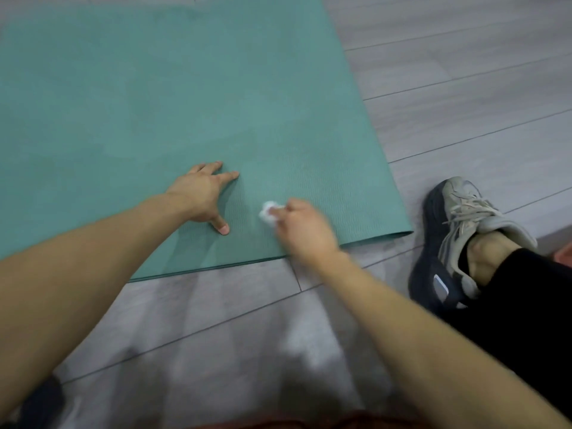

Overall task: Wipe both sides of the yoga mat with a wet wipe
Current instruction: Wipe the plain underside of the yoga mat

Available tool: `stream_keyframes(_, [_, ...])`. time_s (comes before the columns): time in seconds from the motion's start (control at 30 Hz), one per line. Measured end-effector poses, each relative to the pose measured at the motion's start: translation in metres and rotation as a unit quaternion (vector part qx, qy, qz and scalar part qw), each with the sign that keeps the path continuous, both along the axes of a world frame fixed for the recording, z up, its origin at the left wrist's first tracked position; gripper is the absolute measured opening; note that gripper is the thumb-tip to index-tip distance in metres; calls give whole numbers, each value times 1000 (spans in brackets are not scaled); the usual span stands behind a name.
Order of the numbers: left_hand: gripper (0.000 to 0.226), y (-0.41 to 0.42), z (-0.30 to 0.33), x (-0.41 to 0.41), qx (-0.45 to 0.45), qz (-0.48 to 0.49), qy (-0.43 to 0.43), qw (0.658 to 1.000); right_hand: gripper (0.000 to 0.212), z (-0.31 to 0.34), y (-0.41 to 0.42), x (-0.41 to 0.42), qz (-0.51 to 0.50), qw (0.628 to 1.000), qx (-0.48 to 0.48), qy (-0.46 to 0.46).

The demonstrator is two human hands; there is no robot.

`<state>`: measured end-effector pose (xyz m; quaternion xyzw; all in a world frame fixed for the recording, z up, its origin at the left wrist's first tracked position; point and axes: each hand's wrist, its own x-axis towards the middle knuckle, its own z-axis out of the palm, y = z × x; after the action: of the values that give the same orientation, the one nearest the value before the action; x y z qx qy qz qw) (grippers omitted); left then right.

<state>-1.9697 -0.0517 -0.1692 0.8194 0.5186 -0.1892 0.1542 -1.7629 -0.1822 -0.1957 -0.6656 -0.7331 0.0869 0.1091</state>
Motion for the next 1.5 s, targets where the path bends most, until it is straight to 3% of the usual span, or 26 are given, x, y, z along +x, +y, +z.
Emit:
stream_keyframes(0.1, [134, -12, 4, 5, 12, -12, 4, 1000, 26, 5, -7, 114, -195, 978, 15, -77])
stream_keyframes(0.2, [120, -23, 7, 10, 16, -22, 8, 1000, 27, -3, -25, 98, -299, 952, 43, -43])
stream_keyframes(0.27, [112, -29, 7, 13, 18, -29, 7, 999, 26, -13, -24, 25, -265, 963, 26, 44])
stream_keyframes(0.33, [107, -34, 6, 15, 22, -34, 5, 999, 26, -11, -29, -43, -105, 991, -19, 85])
stream_keyframes(0.4, [103, -38, 3, 15, 27, -40, 6, 999, 28, -1, -35, -52, 26, 996, -52, 70])
stream_keyframes(0.47, [100, -40, 3, 14, 27, -40, 5, 999, 31, 1, -40, -2, -4, 998, -53, 41])
stream_keyframes(0.6, [98, -40, 3, 15, 23, -42, 4, 999, 32, 4, -57, 130, -240, 971, -11, -17])
stream_keyframes(0.67, [97, -41, 3, 15, 24, -42, 7, 999, 30, 8, -56, 115, -287, 958, 8, -1])
stream_keyframes(0.73, [96, -43, 3, 16, 26, -43, 7, 999, 29, 4, -50, 49, -261, 962, -25, 74])
stream_keyframes(0.8, [94, -46, 6, 16, 26, -45, 10, 999, 30, 4, -50, -23, -107, 984, -77, 123])
stream_keyframes(0.87, [92, -48, 8, 16, 24, -49, 21, 998, 30, 5, -49, -42, 55, 990, -101, 80])
stream_keyframes(0.9, [91, -49, 8, 15, 20, -51, 28, 998, 30, 2, -45, -25, 64, 993, -84, 56])
stream_keyframes(0.97, [90, -51, 8, 16, 20, -52, 33, 998, 27, 1, -45, 38, -63, 997, -45, -6])
stream_keyframes(1.03, [88, -51, 9, 18, 14, -53, 47, 997, 27, 4, -55, 114, -225, 974, -3, -30])
stream_keyframes(1.07, [86, -49, 9, 19, 10, -50, 54, 997, 29, 8, -60, 142, -256, 966, 13, -37])
stream_keyframes(1.13, [82, -47, 10, 22, 3, -47, 68, 997, 34, 20, -59, 165, -257, 964, 44, -42])
stream_keyframes(1.33, [83, -62, 25, 41, -11, -73, 141, 987, 43, 38, -28, 126, -254, 958, 43, 129])
stream_keyframes(1.5, [68, -58, 45, 71, 30, -108, 161, 981, 43, 64, -10, 130, -193, 967, 68, 150])
